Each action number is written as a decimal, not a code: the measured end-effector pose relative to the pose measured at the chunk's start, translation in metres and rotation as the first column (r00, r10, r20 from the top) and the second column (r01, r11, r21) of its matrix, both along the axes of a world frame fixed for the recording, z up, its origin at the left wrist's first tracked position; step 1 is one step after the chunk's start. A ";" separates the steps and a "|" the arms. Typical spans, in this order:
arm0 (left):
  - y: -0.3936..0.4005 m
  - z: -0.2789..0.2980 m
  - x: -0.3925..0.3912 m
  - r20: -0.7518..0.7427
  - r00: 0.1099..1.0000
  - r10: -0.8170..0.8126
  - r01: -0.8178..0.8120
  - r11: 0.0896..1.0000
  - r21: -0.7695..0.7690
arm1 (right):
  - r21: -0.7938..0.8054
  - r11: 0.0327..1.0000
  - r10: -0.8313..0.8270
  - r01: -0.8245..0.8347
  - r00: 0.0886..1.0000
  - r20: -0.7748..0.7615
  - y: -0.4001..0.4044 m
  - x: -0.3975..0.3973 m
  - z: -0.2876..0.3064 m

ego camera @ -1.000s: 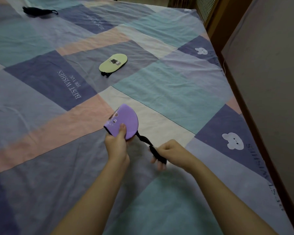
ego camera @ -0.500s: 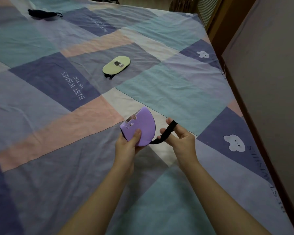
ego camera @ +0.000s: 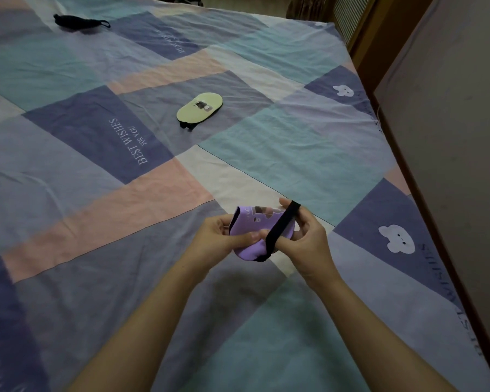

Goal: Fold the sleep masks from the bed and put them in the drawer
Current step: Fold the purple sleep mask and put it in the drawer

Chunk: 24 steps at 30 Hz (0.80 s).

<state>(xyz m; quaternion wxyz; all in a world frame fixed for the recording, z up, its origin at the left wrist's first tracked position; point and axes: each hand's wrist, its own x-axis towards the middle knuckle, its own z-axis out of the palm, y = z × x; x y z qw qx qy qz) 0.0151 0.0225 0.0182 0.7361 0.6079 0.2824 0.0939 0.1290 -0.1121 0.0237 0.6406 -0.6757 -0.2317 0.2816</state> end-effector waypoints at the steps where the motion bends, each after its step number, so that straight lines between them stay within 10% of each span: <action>1: 0.000 0.001 -0.001 -0.006 1.000 -0.030 0.031 0.999 0.014 | -0.018 1.000 0.017 -0.016 1.000 0.020 0.001 0.001 0.000; 24: 0.001 0.001 0.000 0.019 0.966 0.258 -0.258 0.962 0.090 | -0.127 0.989 -0.113 0.080 0.954 -0.276 0.020 -0.011 -0.003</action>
